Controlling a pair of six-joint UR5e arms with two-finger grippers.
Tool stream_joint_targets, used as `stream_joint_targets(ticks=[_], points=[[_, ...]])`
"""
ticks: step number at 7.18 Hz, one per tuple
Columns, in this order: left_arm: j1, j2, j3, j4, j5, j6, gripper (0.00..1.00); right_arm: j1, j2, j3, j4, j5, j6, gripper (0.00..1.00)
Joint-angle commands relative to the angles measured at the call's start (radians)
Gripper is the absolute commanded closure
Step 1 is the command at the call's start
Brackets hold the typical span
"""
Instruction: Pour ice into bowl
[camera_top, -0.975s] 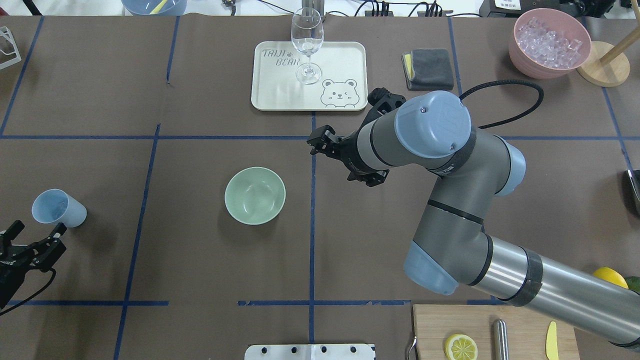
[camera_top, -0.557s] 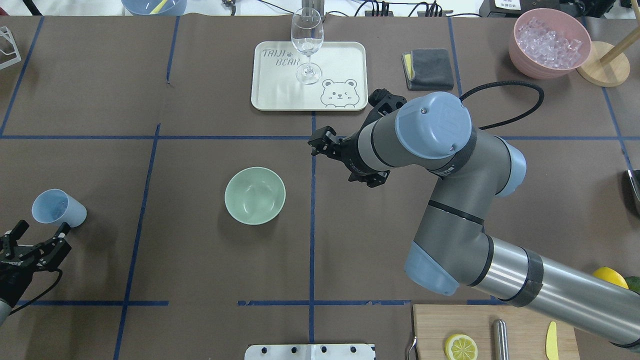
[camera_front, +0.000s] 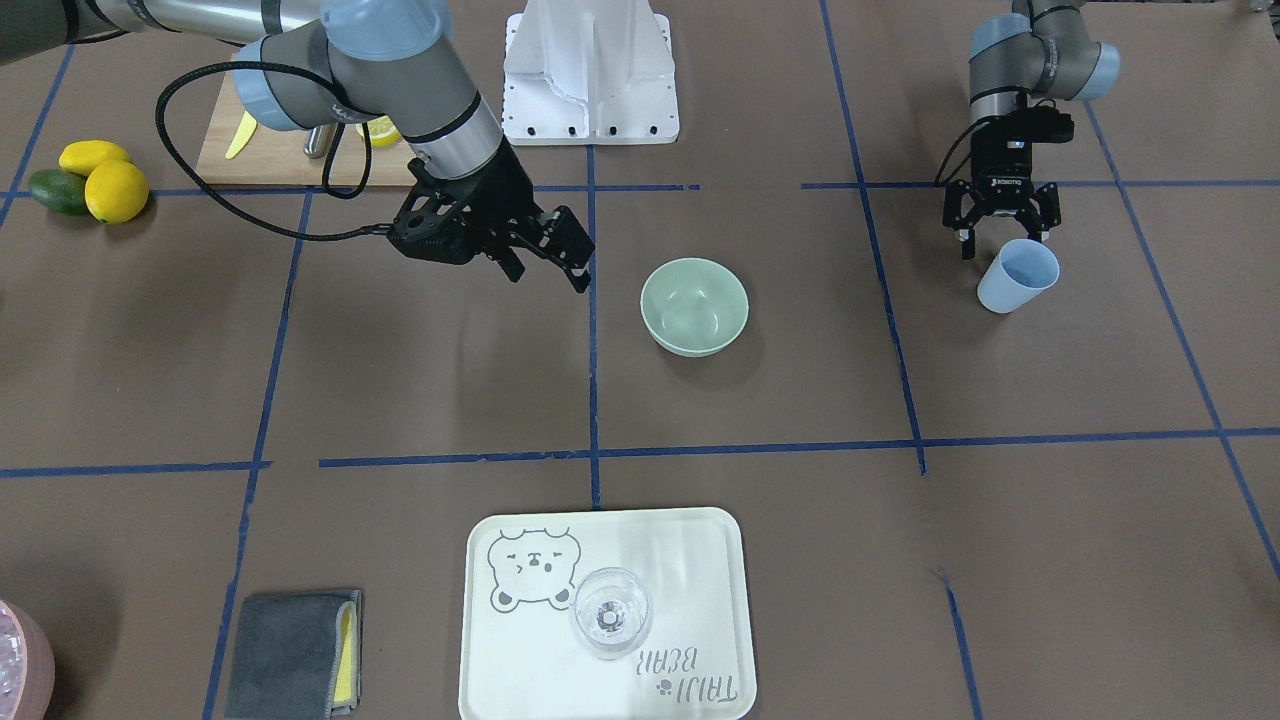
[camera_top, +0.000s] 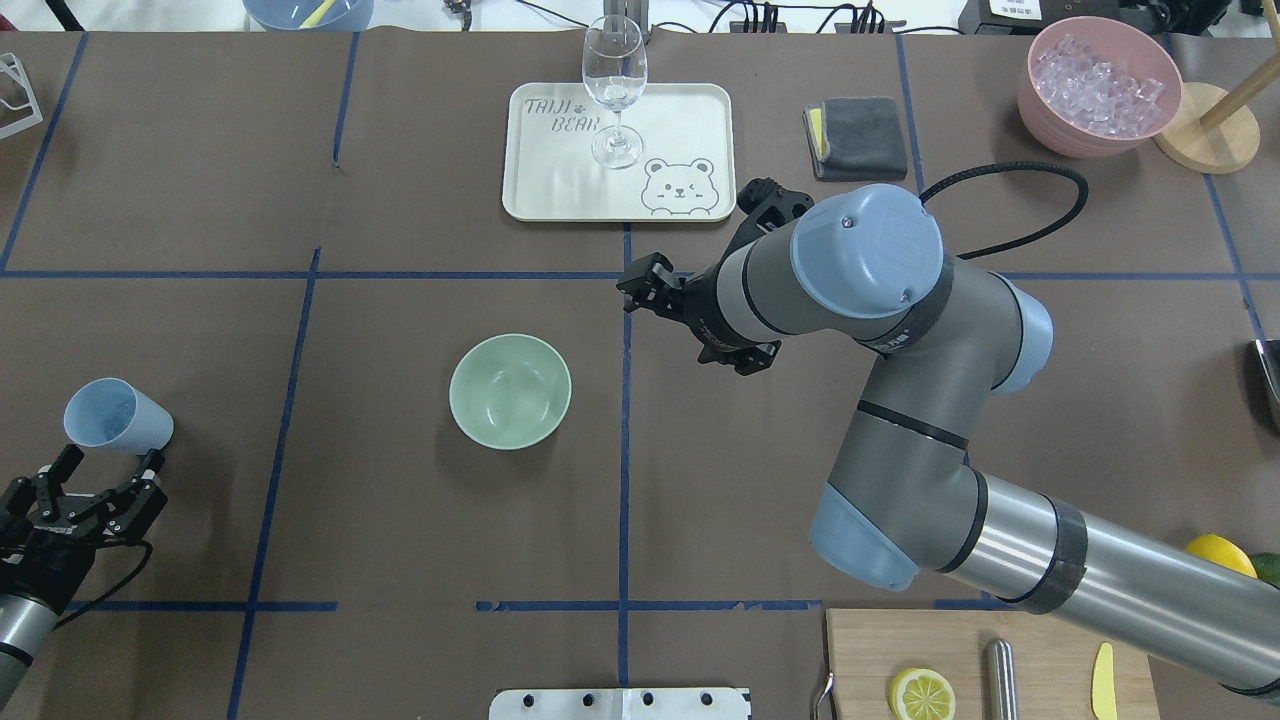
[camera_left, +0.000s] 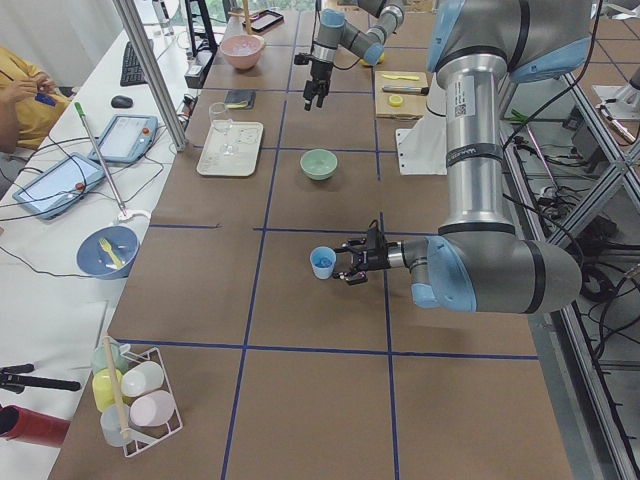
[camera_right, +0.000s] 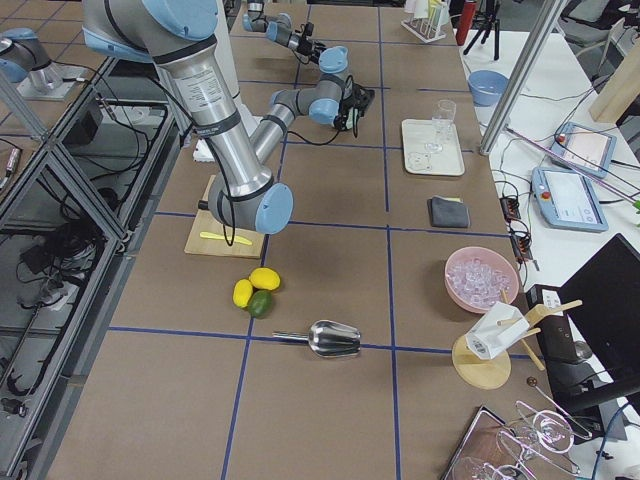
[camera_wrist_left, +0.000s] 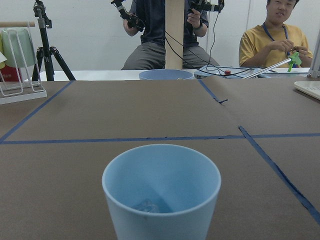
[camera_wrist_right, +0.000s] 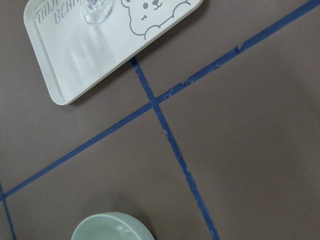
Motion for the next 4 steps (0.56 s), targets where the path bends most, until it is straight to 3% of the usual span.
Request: stream_joint_targets(ticks=[1,4], points=[[-0.06,-0.016,0.025,-0.003,-0.006,0.001,0.01,0.001,-0.003,-0.003,0.0,0.001,-0.002,0.0],[-0.088,-0.042,0.06,-0.001,-0.023,-0.001,0.01,0.003,-0.008,-0.004,0.0,0.003,-0.005,0.0]])
